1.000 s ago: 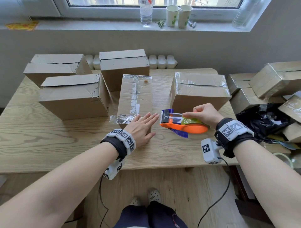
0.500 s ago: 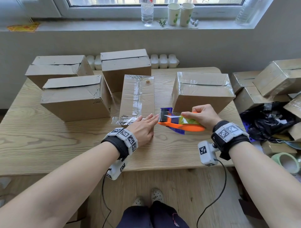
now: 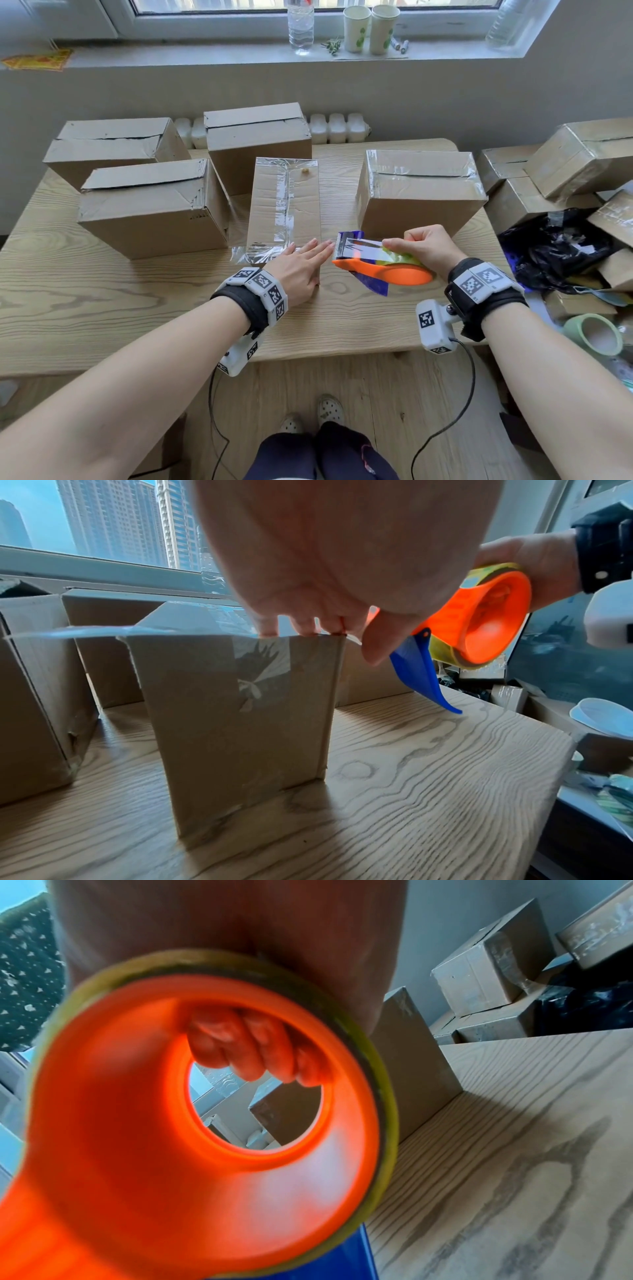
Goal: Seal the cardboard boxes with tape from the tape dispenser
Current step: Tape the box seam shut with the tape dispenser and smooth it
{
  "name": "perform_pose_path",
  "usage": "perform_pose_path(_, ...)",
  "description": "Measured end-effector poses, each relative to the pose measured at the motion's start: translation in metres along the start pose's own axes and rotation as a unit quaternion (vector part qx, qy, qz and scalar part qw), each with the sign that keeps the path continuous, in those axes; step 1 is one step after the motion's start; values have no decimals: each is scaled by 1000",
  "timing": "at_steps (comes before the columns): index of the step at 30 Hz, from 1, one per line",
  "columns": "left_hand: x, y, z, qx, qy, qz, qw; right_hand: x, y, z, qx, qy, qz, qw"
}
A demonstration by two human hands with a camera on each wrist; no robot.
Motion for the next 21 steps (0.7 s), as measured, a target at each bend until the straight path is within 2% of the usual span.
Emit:
perform_pose_path(5,-1,-1,-1,1,0,-13,1000,-6,1,3,27,17,21,999)
perform_pose_path(12,1,-3,1,6,-2,-37,999,2,19,9,25,-25,149,988)
perform_pose_path(16,0,-4,1,16,-2,-33,999,-7,10,13,7,3,110,994)
perform_pose_path(21,0,-3,0,15,-3,-22,1000,-15,2,12,33,36,89,995)
Point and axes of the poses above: each hand's wrist, its own z-axis away from the middle knuckle, its own y-axis out of the back of the hand, x = y × z, the point moved 5 cm from there along -z, towards the middle knuckle, and after that the axes turned 9 degrees about -y, right-handed, at the moved point
